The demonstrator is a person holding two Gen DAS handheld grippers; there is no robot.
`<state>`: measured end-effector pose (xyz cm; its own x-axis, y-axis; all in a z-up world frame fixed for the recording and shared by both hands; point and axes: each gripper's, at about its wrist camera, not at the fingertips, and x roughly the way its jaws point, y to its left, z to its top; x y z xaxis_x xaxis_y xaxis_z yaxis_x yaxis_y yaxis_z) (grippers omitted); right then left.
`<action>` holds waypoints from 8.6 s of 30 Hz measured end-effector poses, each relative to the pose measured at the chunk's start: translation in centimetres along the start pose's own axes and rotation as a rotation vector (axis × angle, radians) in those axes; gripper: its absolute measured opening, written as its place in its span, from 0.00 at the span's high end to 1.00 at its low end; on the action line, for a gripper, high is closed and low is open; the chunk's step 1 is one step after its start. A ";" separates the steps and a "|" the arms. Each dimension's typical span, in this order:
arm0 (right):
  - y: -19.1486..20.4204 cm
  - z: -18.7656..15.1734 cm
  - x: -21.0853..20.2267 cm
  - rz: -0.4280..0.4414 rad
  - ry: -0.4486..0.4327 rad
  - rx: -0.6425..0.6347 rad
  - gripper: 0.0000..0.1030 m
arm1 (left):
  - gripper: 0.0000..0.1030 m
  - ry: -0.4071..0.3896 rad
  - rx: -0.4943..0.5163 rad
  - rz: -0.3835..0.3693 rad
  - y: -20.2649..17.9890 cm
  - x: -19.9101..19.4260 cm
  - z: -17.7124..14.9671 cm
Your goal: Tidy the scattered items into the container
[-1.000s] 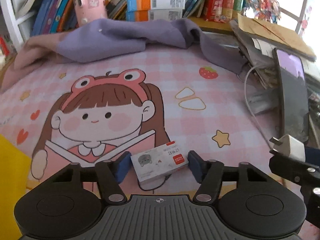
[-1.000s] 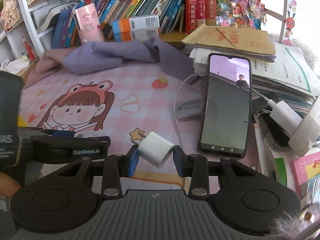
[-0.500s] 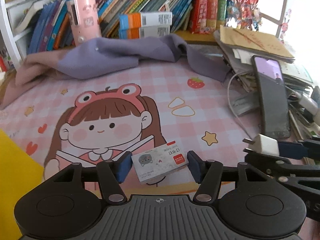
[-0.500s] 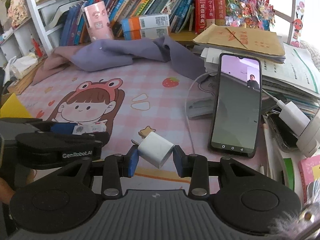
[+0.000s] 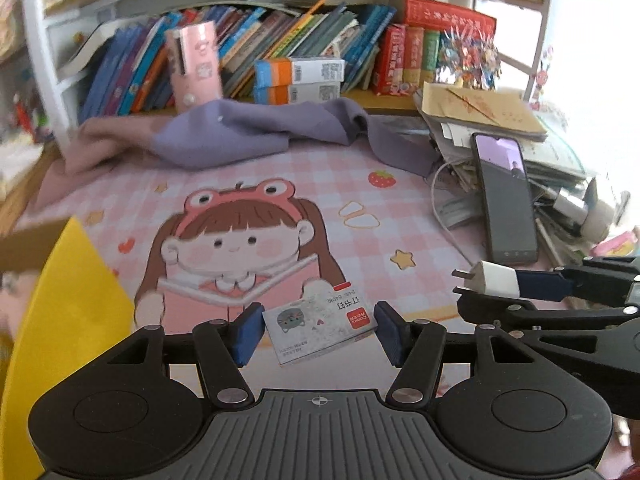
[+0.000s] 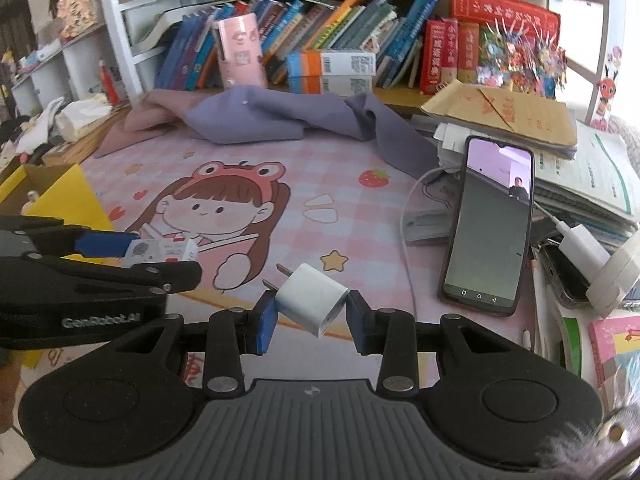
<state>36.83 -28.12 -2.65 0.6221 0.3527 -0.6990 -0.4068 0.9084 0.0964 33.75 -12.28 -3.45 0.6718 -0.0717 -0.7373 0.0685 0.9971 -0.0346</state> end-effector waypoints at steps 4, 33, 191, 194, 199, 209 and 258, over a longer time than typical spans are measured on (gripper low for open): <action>0.9 -0.6 -1.0 -0.005 -0.006 -0.009 0.66 | 0.42 0.010 -0.043 -0.036 0.5 -1.5 -1.4; 12.7 -7.2 -10.5 -0.176 -0.071 -0.009 0.66 | 0.42 -0.117 0.103 -0.196 6.5 -14.2 -10.6; 33.0 2.0 -2.0 0.066 -0.186 -0.363 0.43 | 0.21 -0.182 -0.065 0.130 26.9 -17.3 -7.4; 32.8 1.1 -3.5 0.041 -0.207 -0.333 0.43 | 0.21 -0.199 -0.071 0.129 26.7 -18.4 -8.4; 32.8 -1.2 -6.1 0.004 -0.227 -0.294 0.41 | 0.19 -0.211 -0.082 0.131 26.3 -20.3 -10.8; 33.8 -7.1 -10.0 -0.042 -0.200 -0.246 0.37 | 0.18 -0.194 -0.111 0.134 25.2 -23.3 -16.4; 29.7 -16.2 -14.3 -0.121 -0.019 -0.059 0.10 | 0.02 -0.002 -0.060 0.078 19.1 -22.2 -22.2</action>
<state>5.02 -9.78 -1.25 0.6813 0.2463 -0.6893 -0.3664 0.9300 -0.0298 3.72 8.96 -2.73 0.6745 0.0058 -0.7382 -0.0278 0.9995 -0.0177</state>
